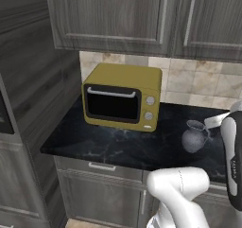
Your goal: Move the chicken breast and apple from the top shelf to the second highest shelf to make space. Then, place the pitcher from the counter on the cleared top shelf.
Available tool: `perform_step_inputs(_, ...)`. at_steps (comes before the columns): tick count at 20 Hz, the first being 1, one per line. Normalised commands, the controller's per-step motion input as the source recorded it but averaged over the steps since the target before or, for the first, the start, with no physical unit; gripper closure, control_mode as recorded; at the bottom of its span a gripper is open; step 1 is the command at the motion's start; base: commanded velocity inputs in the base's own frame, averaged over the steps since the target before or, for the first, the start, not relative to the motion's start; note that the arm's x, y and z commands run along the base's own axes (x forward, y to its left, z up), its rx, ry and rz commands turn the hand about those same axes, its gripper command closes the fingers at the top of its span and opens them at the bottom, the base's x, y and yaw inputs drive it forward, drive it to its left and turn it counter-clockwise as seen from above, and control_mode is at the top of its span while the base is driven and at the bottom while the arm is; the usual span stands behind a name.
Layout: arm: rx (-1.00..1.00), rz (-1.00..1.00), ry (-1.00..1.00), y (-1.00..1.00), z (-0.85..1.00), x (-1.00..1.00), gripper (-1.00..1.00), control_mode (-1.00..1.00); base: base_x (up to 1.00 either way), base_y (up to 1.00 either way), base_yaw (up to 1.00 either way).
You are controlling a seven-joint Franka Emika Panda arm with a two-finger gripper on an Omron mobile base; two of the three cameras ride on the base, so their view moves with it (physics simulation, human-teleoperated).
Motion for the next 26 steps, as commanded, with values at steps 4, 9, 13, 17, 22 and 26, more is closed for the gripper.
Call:
perform_step_inputs(4,0.0,0.02,0.0,-0.16,-0.21,0.19,-1.0,-1.0,0.0,0.0,0.0)
perform_step_inputs(9,0.0,0.11,0.0,-0.16,-0.28,0.23,-1.0,-1.0,0.0,0.0,0.0)
perform_step_inputs(13,0.0,0.2,0.0,-0.28,-0.33,0.21,-1.0,-1.0,0.0,0.0,0.0)
perform_step_inputs(17,0.0,0.23,0.0,-0.36,-0.32,0.18,-1.0,-1.0,0.0,0.0,0.0)
perform_step_inputs(22,0.0,0.22,0.0,-0.34,-0.27,0.21,-1.0,-1.0,0.0,0.0,0.0)
perform_step_inputs(26,0.0,0.16,-0.05,-0.2,-0.25,0.21,-1.0,-1.0,0.0,0.0,0.0)
